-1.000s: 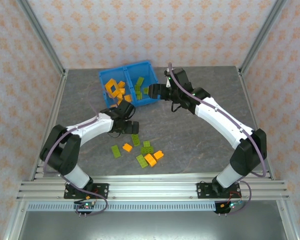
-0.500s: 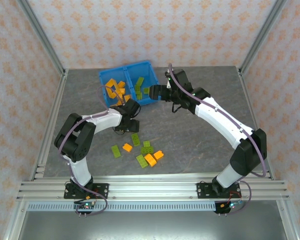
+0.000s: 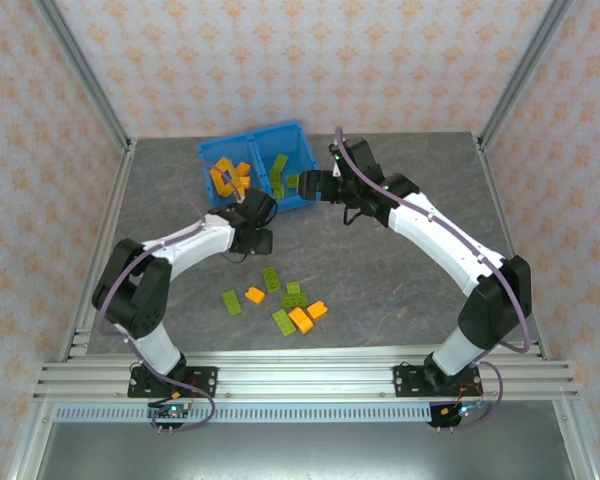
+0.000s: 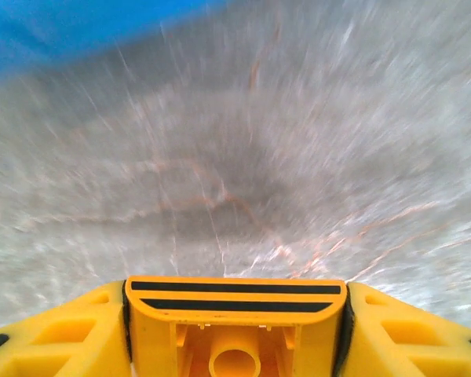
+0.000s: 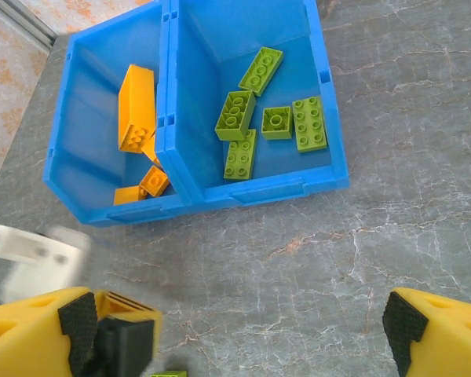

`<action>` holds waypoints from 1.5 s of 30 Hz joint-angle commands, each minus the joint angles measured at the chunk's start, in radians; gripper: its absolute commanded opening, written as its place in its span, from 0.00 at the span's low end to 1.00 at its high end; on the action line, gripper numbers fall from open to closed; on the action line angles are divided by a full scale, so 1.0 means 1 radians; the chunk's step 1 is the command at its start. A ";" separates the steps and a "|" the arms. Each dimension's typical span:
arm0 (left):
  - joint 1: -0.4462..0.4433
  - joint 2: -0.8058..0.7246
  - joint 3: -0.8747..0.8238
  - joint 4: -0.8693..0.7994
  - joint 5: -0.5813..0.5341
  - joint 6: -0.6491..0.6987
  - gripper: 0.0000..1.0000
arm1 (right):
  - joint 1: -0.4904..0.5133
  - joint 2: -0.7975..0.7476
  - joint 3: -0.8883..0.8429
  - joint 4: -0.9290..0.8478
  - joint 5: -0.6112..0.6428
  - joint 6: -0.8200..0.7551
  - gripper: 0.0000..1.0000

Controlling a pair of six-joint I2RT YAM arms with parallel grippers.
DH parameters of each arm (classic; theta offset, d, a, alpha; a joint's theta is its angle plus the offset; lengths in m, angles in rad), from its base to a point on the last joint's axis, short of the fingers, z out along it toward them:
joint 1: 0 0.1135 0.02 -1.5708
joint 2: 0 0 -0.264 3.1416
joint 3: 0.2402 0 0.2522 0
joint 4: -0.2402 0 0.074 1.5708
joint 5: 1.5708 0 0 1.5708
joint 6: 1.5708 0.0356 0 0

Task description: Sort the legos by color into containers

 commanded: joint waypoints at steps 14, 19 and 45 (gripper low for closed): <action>0.224 0.363 0.702 -0.074 -0.093 0.130 0.50 | -0.003 -0.093 -0.026 -0.028 0.061 0.013 0.95; 0.255 0.503 0.826 -0.102 -0.058 0.098 0.52 | -0.002 -0.118 -0.037 -0.047 0.074 0.010 0.95; 0.284 0.078 0.641 -0.042 0.130 0.070 0.80 | 0.008 -0.052 -0.060 -0.031 -0.099 -0.001 0.94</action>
